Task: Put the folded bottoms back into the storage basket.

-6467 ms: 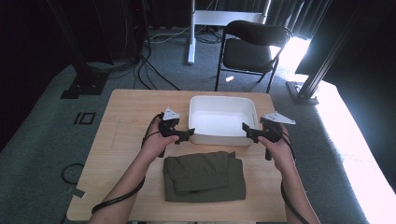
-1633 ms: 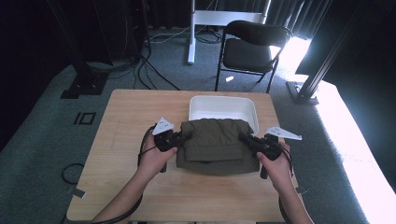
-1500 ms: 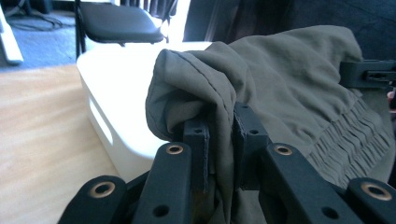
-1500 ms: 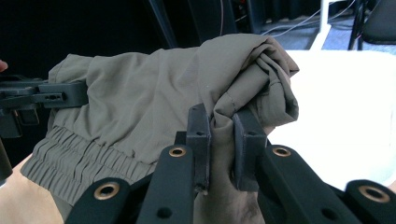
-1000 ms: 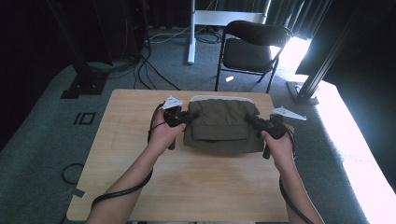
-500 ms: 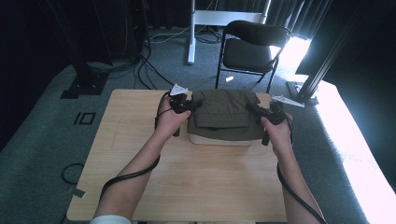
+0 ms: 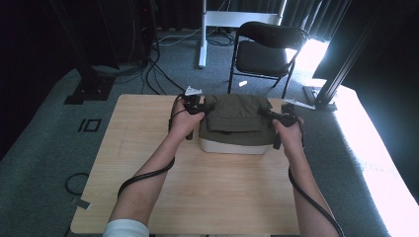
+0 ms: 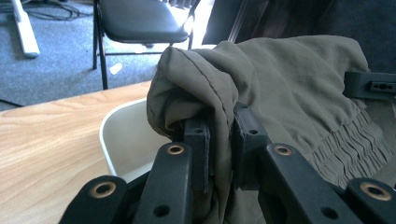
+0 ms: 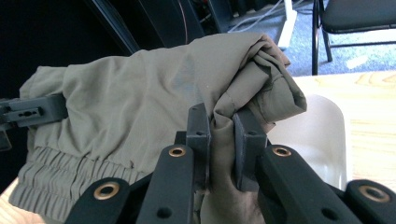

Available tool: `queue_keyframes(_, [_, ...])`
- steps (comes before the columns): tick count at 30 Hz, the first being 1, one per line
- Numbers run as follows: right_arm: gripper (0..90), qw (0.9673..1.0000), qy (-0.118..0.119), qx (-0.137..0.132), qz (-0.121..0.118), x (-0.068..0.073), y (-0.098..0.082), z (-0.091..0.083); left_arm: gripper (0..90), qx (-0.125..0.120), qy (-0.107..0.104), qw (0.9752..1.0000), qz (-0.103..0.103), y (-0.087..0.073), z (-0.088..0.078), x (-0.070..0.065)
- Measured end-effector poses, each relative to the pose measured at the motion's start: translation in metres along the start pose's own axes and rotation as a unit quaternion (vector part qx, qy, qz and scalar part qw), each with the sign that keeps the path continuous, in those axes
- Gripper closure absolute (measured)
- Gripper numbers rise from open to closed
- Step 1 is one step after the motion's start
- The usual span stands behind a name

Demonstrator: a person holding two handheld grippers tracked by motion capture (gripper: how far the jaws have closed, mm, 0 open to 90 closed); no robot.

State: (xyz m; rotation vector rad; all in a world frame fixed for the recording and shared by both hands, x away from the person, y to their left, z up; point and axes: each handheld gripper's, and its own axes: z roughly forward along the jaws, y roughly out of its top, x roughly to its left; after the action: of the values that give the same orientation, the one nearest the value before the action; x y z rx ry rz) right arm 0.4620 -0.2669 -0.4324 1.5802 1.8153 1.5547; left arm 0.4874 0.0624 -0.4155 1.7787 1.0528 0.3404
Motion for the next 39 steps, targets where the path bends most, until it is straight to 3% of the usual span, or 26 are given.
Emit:
queue_keyframes(18, [79.6,0.9969,-0.042,0.066,0.011,-0.016,-0.017,0.041,80.4,0.067,0.027,0.9972,-0.022,-0.023,0.037,0.016])
queue_keyframes(24, [79.5,0.9938,-0.065,0.090,0.007,-0.017,-0.023,0.053,80.3,0.087,0.045,0.9951,-0.010,-0.027,0.047,0.015])
queue_keyframes(32, [79.4,0.9891,-0.097,0.110,0.010,-0.017,-0.023,0.061,80.2,0.121,0.067,0.9903,0.007,-0.035,0.063,0.012])
queue_keyframes(33, [79.3,0.9857,-0.116,0.122,0.001,-0.015,-0.022,0.064,80.2,0.127,0.069,0.9894,0.008,-0.036,0.065,0.011])
queue_keyframes(36, [79.2,0.9843,-0.122,0.127,-0.005,-0.014,-0.021,0.066,80.2,0.132,0.072,0.9885,0.011,-0.036,0.066,0.011])
queue_keyframes(38, [75.5,0.9777,-0.141,0.155,-0.017,-0.011,-0.021,0.071,78.8,0.140,0.079,0.9868,0.019,-0.037,0.068,0.010])
queue_keyframes(39, [72.4,0.9768,-0.143,0.158,-0.019,-0.011,-0.021,0.072,77.0,0.147,0.079,0.9858,0.022,-0.038,0.069,0.011])
